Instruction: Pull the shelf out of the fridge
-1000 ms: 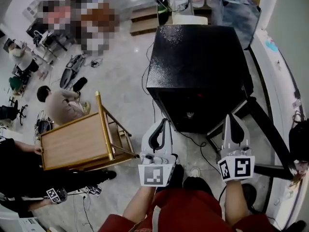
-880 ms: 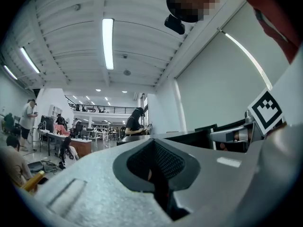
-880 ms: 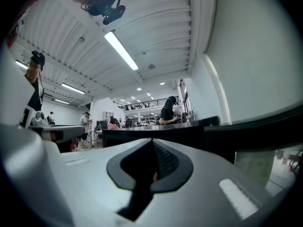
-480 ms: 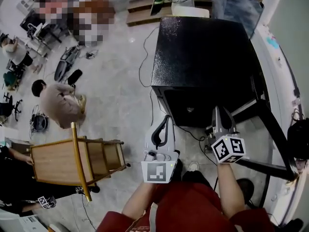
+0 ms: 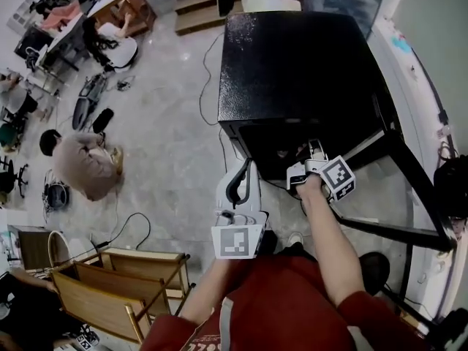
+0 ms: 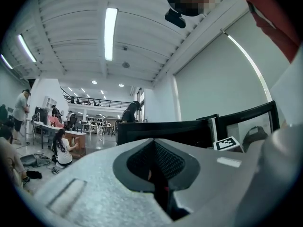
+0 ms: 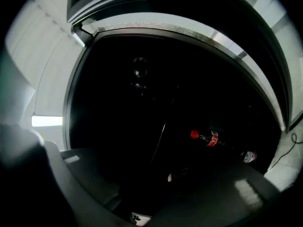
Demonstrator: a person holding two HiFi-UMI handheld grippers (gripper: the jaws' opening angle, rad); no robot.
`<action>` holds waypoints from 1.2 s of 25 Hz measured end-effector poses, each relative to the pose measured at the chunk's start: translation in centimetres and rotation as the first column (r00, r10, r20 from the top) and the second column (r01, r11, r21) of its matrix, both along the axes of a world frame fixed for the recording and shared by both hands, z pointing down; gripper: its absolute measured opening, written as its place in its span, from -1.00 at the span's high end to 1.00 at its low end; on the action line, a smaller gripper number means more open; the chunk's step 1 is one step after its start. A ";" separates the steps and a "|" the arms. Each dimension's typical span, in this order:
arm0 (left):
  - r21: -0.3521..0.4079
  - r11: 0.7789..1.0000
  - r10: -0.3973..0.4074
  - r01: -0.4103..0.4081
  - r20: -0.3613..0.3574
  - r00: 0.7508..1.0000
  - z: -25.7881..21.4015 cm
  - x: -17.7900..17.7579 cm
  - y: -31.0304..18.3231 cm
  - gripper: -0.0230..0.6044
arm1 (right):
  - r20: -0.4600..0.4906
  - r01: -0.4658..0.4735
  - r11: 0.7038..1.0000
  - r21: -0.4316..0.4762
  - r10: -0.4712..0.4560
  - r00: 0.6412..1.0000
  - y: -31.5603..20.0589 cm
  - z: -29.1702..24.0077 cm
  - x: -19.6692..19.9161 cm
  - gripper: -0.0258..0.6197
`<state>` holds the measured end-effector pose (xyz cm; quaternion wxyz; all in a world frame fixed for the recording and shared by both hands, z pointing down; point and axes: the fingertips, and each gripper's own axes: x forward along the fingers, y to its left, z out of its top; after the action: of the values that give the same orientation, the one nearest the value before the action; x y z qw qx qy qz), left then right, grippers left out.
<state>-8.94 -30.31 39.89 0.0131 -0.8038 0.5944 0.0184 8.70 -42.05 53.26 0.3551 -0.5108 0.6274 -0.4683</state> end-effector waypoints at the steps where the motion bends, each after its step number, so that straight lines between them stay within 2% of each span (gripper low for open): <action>1: 0.008 1.000 0.005 -0.005 0.004 1.000 0.0 0.0 -0.1 0.94 | 0.020 -0.009 1.000 -0.003 0.009 1.000 -0.3 0.3 -0.2 0.35; 3: 0.026 1.000 0.012 -0.012 0.009 1.000 -0.1 -0.1 -0.4 0.94 | 0.070 -0.031 0.999 -0.011 0.032 0.997 -1.2 0.9 -0.4 0.33; 9: 0.009 1.000 0.027 -0.027 0.020 0.999 -0.8 -1.1 -0.8 0.94 | 0.240 -0.102 0.995 -0.005 0.100 0.966 -3.6 1.3 -0.7 0.22; 13: 0.038 0.998 0.040 -0.041 0.033 0.999 -0.9 -0.4 -0.5 0.94 | 0.244 -0.104 0.995 0.003 0.100 0.965 -4.5 1.7 -0.2 0.21; 16: 0.026 0.998 0.048 -0.049 0.023 0.999 -0.8 -0.3 -0.5 0.94 | 0.250 -0.124 0.992 0.010 0.118 0.961 -5.3 1.4 -0.3 0.22; 22: 0.008 0.999 0.049 -0.049 0.030 0.998 -0.9 -0.8 -0.8 0.94 | 0.301 -0.218 0.976 0.014 0.204 0.931 -6.7 1.3 -0.8 0.35; 27: 0.036 0.997 0.068 -0.068 0.013 0.998 -1.4 -0.9 -1.3 0.94 | 0.305 -0.254 0.967 0.012 0.239 0.922 -7.9 1.1 -0.9 0.35; 30: 0.017 0.997 0.071 -0.072 0.021 0.997 -1.2 -1.2 -1.4 0.94 | 0.330 -0.270 0.963 0.012 0.251 0.910 -8.6 1.0 -1.5 0.42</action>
<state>-10.16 -31.71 38.69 0.0255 -0.8246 0.5649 0.0159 7.20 -50.63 54.27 0.5274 -0.4953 0.4995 -0.4765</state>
